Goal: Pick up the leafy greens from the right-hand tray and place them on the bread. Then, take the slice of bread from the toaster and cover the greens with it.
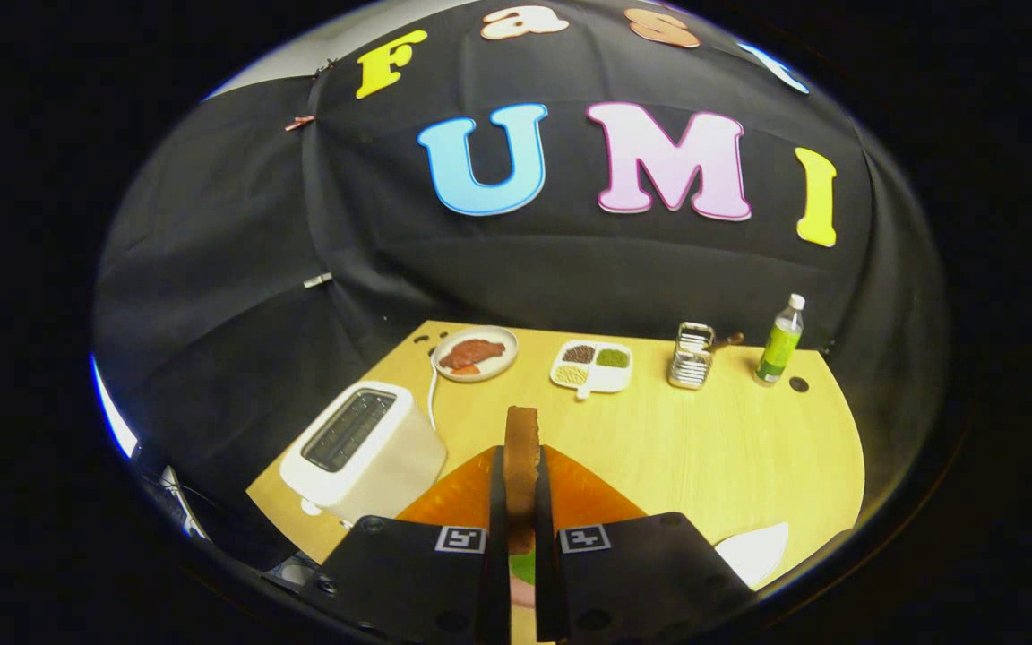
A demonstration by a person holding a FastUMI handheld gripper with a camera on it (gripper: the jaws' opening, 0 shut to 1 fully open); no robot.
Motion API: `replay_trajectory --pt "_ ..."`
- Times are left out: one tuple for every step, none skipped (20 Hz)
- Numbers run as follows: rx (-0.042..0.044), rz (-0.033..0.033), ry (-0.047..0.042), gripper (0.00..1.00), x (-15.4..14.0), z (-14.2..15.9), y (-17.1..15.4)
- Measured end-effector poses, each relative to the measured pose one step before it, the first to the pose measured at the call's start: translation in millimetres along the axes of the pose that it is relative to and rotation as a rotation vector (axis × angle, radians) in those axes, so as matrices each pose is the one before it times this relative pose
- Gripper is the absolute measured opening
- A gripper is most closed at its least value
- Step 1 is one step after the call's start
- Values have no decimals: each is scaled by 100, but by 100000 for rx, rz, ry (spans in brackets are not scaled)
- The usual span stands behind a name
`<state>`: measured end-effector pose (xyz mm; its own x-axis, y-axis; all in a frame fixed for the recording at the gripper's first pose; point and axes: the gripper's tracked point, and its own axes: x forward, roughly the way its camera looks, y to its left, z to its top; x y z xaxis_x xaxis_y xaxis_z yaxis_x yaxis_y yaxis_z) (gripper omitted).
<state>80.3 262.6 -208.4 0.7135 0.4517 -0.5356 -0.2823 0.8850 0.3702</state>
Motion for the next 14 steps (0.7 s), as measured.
replay_trajectory --pt "487 340 1309 15 298 -1269 -295" --pt "352 1133 1242 15 315 -1266 57" --pt "302 1150 942 15 393 -1044 47" --pt "1391 1177 1180 15 294 -1074 15" --pt "2209 1346 983 15 251 -792 203" --pt "2379 1149 1155 15 356 -880 185" --pt "1798 1041 951 15 401 -622 169" --pt "1188 774 876 15 520 -697 220" --pt "684 696 691 15 410 -478 174" --pt "336 113 325 15 259 -238 -15" --pt "1159 685 462 15 303 -246 71" --pt "2304 1215 131 15 252 -263 181" --pt "2799 1494 501 15 324 -337 154" --pt "2233 785 839 15 298 -403 -156"
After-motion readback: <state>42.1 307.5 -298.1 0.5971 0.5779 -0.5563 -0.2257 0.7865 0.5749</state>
